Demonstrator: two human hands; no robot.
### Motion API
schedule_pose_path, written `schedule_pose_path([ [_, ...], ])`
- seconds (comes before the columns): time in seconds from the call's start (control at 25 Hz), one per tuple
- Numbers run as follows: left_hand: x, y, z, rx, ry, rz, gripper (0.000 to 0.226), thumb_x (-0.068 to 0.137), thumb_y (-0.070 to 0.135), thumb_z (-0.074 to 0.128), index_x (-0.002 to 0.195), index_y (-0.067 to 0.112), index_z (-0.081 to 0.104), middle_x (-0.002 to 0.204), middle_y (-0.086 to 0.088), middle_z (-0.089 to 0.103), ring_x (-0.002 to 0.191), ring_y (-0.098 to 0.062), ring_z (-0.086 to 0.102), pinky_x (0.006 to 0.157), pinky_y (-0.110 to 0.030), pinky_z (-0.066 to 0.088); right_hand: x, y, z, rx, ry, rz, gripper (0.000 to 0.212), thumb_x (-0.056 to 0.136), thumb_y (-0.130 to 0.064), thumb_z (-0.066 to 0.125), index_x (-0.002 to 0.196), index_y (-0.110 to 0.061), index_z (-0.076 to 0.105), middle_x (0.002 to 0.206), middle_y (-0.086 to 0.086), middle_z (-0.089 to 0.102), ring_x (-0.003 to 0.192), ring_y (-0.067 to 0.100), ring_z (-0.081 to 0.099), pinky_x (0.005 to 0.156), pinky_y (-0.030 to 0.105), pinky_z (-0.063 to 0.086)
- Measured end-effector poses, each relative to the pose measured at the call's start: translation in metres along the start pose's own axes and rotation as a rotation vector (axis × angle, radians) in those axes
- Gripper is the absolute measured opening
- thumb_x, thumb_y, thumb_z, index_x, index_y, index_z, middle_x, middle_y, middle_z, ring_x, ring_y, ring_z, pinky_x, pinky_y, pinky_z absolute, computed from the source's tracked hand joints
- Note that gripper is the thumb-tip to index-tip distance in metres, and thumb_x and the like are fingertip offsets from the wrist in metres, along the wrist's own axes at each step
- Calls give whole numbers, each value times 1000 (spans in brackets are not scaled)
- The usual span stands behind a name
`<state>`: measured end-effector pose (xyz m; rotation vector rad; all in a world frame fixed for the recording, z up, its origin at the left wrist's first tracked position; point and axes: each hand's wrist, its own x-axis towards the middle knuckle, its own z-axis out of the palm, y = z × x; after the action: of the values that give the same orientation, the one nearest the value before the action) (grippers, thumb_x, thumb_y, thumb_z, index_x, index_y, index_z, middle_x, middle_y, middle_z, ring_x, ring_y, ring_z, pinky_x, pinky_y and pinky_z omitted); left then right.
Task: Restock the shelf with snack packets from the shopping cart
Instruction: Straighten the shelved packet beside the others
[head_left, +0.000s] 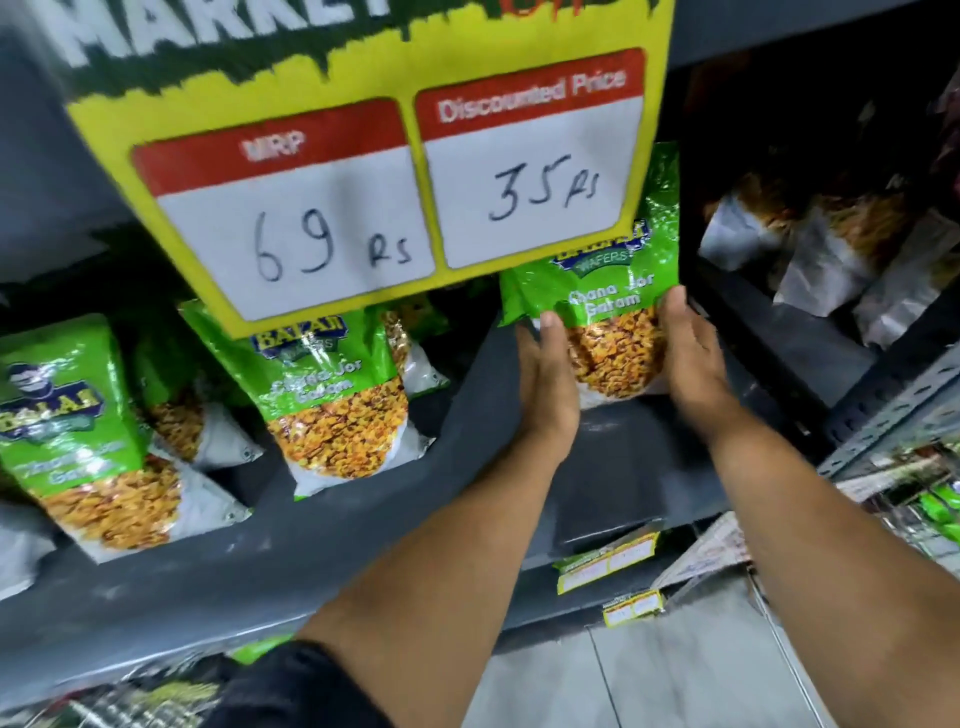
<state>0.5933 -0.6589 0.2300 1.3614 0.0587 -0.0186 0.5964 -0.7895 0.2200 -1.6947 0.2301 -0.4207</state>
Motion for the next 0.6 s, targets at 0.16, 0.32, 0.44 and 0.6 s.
schedule_pose_path([
  [0.16,-10,24,-2,195,-10,-7,121,51,98,29,144,20,32,154,-5,36,142,-20,32,119,-40,22,-3,-6,0,38,74,-54,37,93,-54,33,97,-41,67,96,-25,70,96,-16,59,94,14,46],
  [0.32,-68,34,-51,307,242,376,75,84,61,31,146,19,26,153,9,30,140,5,25,112,-9,18,-44,-12,28,-52,442,-587,31,93,-41,49,111,-17,55,112,0,58,104,24,53,94,32,42],
  [0.44,-97,42,-146,240,589,511,60,93,46,28,147,25,13,155,14,18,141,8,20,113,-9,17,-109,-31,105,44,-109,-459,24,89,-44,55,111,-35,58,111,-17,60,104,16,59,92,36,47],
  [0.6,-80,54,-225,190,728,55,61,97,52,24,147,17,23,158,3,20,145,-12,19,120,-29,11,-135,-41,177,192,-528,13,45,92,-48,46,133,-30,47,129,-13,55,124,3,47,101,22,35],
])
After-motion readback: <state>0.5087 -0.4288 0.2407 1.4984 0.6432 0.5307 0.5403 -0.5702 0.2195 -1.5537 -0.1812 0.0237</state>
